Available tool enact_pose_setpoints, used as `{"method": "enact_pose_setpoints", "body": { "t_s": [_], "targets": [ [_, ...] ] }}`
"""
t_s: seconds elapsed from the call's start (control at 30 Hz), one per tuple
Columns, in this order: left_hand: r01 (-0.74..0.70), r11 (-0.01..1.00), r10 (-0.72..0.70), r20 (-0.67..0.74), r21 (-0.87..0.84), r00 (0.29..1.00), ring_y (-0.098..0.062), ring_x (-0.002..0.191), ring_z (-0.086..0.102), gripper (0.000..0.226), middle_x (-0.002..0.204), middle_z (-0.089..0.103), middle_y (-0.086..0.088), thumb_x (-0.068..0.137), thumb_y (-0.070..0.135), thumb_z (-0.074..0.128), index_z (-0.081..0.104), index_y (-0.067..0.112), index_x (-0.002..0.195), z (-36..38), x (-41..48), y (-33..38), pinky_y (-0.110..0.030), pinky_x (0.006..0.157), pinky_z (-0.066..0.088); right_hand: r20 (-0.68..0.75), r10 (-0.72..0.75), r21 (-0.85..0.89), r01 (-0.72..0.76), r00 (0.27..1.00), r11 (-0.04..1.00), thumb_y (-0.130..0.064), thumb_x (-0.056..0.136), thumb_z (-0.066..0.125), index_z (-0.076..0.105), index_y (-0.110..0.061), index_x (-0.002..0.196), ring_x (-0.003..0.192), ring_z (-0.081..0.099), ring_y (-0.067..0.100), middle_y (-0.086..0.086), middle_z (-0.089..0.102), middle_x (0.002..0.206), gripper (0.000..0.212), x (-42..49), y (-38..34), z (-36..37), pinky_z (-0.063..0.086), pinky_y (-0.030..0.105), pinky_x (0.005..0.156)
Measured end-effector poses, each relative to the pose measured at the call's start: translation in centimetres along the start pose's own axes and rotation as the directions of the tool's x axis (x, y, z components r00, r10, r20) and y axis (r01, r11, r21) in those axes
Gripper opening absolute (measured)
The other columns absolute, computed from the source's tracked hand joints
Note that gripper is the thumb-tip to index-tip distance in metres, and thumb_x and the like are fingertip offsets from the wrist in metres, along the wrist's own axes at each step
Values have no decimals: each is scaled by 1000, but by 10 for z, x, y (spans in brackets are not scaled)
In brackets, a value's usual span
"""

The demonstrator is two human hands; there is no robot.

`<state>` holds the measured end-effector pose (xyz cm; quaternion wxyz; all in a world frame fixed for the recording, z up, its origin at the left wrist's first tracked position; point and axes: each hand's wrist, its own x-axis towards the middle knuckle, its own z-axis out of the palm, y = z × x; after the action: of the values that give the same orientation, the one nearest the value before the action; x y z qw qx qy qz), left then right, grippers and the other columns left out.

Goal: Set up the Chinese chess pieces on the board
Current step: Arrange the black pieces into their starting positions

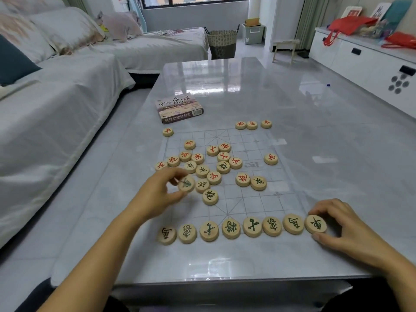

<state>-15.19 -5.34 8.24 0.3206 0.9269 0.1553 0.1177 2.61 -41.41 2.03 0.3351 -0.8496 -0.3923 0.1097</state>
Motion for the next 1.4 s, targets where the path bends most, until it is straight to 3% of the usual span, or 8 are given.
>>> {"method": "enact_pose_setpoints", "body": {
  "t_s": [0.33, 0.47, 0.57, 0.73, 0.97, 1.07, 1.27, 1.4],
  "targets": [
    [201, 980, -201, -40, 5, 979, -4, 90, 54, 41, 97, 60, 11, 72, 11, 75, 55, 38, 96, -24, -94, -62, -5, 75, 36, 6, -38, -131, 38, 999, 991, -52, 58, 61, 51, -50, 98, 101, 44, -5, -29, 49, 103, 41, 3, 7, 3, 30, 3, 84],
    [188, 978, -192, 39, 86, 981, -12, 101, 48, 42, 106, 53, 3, 77, 12, 71, 60, 22, 116, -18, -105, -75, -14, 88, 33, -5, -8, -144, 7, 1000, 990, -55, 57, 61, 51, -51, 100, 101, 45, -4, -30, 49, 104, 45, 5, 17, 6, 30, 0, 83],
    [187, 980, -191, 60, 64, 980, -12, 105, 45, 53, 107, 49, 7, 76, 16, 72, 51, 32, 122, -16, -105, -76, -18, 92, 32, -5, 10, -147, -11, 1000, 989, -56, 57, 62, 52, -50, 101, 101, 46, -2, -30, 50, 104, 46, 6, 25, 7, 30, 0, 82],
    [288, 957, -280, -149, 37, 948, -14, 92, 48, 46, 94, 50, 10, 65, 30, 81, 53, 28, 102, -2, -104, -69, -30, 84, 40, -10, 49, -152, -50, 999, 987, -60, 57, 64, 53, -45, 104, 101, 47, -4, -30, 50, 106, 51, 5, 35, 10, 32, 0, 81],
    [196, 979, -196, 7, -49, 981, -13, 101, 52, 41, 104, 57, 13, 72, 17, 77, 56, 41, 99, -10, -107, -67, -41, 97, 40, -60, -25, -161, 15, 998, 987, -53, 60, 61, 51, -46, 98, 99, 48, -2, -28, 51, 103, 40, 6, 28, 11, 30, 0, 83],
    [183, 981, -182, 20, -57, 983, -12, 106, 51, 42, 108, 56, 15, 75, 15, 74, 57, 40, 105, -10, -107, -68, -38, 100, 38, -74, -60, -146, 49, 995, 988, -51, 59, 60, 51, -47, 96, 99, 46, -4, -29, 49, 103, 39, 6, 20, 11, 29, 0, 83],
    [181, 975, -177, 41, -128, 983, -8, 111, 51, 45, 112, 54, 17, 77, 7, 71, 57, 37, 108, -8, -105, -68, -6, 92, 34, -73, -76, -123, 66, 994, 990, -42, 60, 64, 50, -49, 95, 100, 44, -6, -30, 48, 102, 39, 5, 9, 9, 29, -1, 83],
    [178, 975, -176, 25, -137, 984, -8, 109, 52, 44, 111, 55, 13, 77, 7, 71, 58, 35, 108, -8, -106, -68, -3, 90, 34, -68, -72, -125, 63, 995, 990, -49, 60, 59, 50, -49, 95, 100, 45, -6, -30, 49, 102, 36, 4, 6, 8, 29, -1, 83]
  ]
}}
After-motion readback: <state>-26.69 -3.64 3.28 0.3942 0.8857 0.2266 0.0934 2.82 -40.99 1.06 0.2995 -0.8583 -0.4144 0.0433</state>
